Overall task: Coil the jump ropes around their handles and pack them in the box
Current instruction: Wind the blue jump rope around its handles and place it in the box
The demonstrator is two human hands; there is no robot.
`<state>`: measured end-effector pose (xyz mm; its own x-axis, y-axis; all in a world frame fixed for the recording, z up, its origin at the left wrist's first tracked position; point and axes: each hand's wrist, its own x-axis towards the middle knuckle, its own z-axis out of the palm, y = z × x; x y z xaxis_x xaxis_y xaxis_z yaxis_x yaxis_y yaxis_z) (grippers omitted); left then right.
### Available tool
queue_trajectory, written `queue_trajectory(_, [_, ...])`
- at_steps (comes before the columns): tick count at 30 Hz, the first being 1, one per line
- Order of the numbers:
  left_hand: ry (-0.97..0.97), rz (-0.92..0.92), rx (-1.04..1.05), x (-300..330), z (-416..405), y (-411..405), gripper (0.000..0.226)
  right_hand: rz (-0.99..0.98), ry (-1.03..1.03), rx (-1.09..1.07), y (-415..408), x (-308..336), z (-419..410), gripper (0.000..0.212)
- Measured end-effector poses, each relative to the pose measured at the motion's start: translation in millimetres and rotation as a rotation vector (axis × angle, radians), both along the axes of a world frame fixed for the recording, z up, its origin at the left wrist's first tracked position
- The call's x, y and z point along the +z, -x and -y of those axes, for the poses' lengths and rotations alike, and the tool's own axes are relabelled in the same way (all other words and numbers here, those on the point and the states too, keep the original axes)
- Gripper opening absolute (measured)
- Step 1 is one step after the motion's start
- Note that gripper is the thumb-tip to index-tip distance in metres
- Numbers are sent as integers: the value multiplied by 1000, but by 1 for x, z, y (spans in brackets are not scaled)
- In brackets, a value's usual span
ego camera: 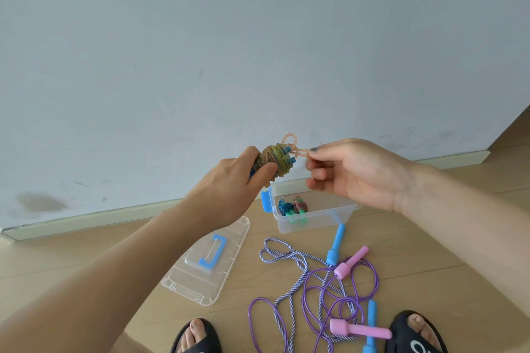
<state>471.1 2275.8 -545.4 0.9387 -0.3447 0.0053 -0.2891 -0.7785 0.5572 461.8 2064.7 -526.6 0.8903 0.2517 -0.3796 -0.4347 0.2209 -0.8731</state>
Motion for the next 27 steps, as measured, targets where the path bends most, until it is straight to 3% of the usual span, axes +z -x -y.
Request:
queue_trajectory(5, [32,-63,-30,-7,-1,-13,43,112,265,68,-10,-8,18,9])
queue_trajectory(9, [65,-155,-12,-24,18,-16,41,82,338,17,-17,-22,11,9])
queue_trajectory(13, [190,-266,69,-40,43,-24,37,11,439,-92,-29,-36,8,35])
queue_trajectory(18, [342,-505,174,-67,60,-54,51,-220,341,-93,-39,-62,9,41])
queue_trajectory(20, [397,-630,239,-83,71,-72,44,-288,277,-86,-49,-73,9,50])
queue_trajectory(23, [433,-695,287,-101,90,-92,21,-311,253,-125,-73,-90,5,32])
queue_trajectory(27, [482,-741,316,-136,106,-114,32,-305,311,-268,-107,-138,7,13])
